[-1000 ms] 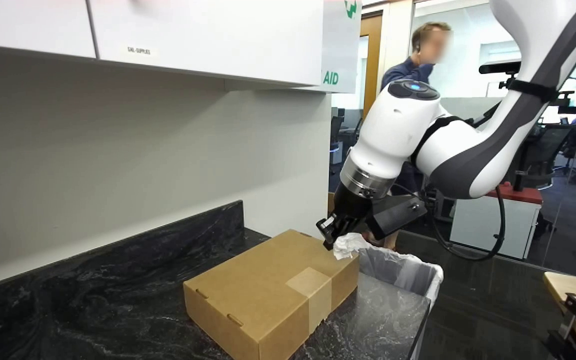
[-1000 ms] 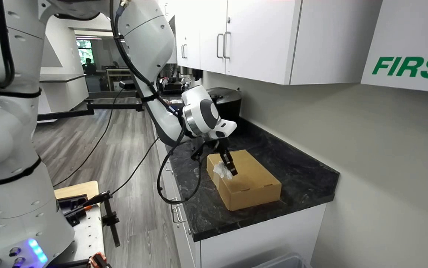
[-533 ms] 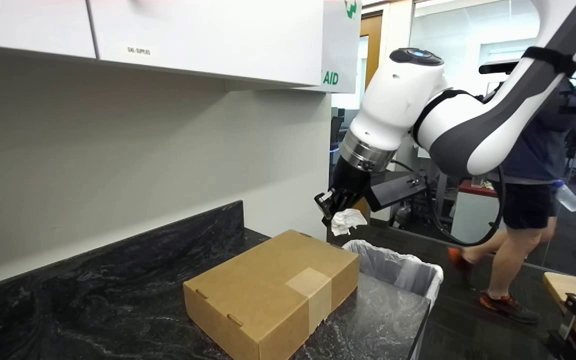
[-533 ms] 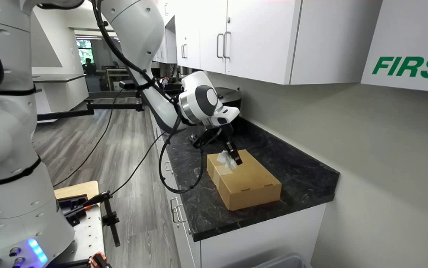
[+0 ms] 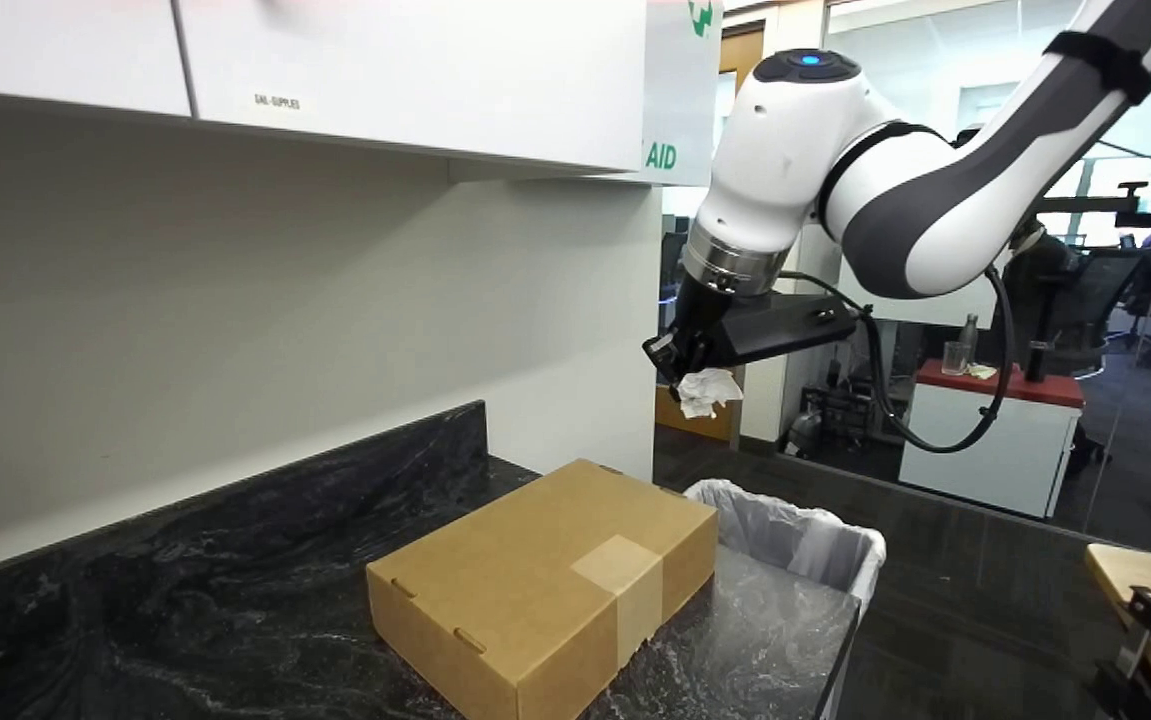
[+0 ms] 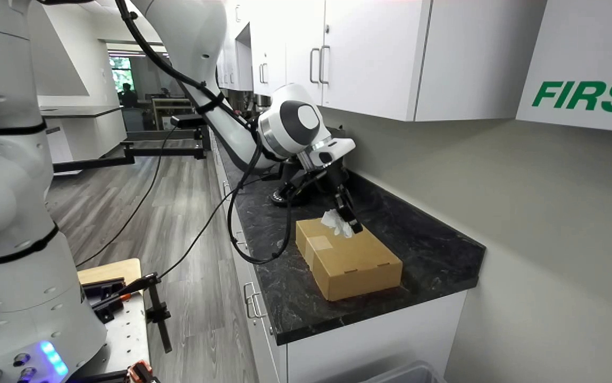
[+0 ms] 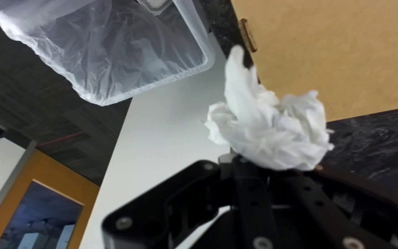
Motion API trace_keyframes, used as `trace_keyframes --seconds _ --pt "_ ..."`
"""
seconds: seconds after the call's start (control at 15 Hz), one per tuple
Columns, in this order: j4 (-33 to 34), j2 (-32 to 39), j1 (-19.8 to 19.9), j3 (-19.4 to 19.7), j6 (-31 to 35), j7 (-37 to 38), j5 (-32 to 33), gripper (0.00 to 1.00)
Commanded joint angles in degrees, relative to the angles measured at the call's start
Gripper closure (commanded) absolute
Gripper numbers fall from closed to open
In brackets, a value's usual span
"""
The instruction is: Put the blue can in the bin, place the white paper from the top of the box in the bin
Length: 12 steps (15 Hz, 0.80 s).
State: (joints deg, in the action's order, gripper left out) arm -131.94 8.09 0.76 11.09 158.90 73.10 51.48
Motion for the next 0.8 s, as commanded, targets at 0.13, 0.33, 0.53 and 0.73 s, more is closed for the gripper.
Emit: trace_keyframes --seconds 0.13,0.33,0.53,0.73 --pt "1.8 -1.8 0.3 2.1 -6.6 4.3 -0.9 0.96" --pt "3.2 -1.6 2.4 2.2 -8.7 4.4 -2.7 0.97" --pt "3.3 -2.4 4.7 2.2 -8.6 -0.7 -8.8 0.97" --pt "4.9 -2.2 7.4 2.7 -8.0 -9.4 -18.5 0.96"
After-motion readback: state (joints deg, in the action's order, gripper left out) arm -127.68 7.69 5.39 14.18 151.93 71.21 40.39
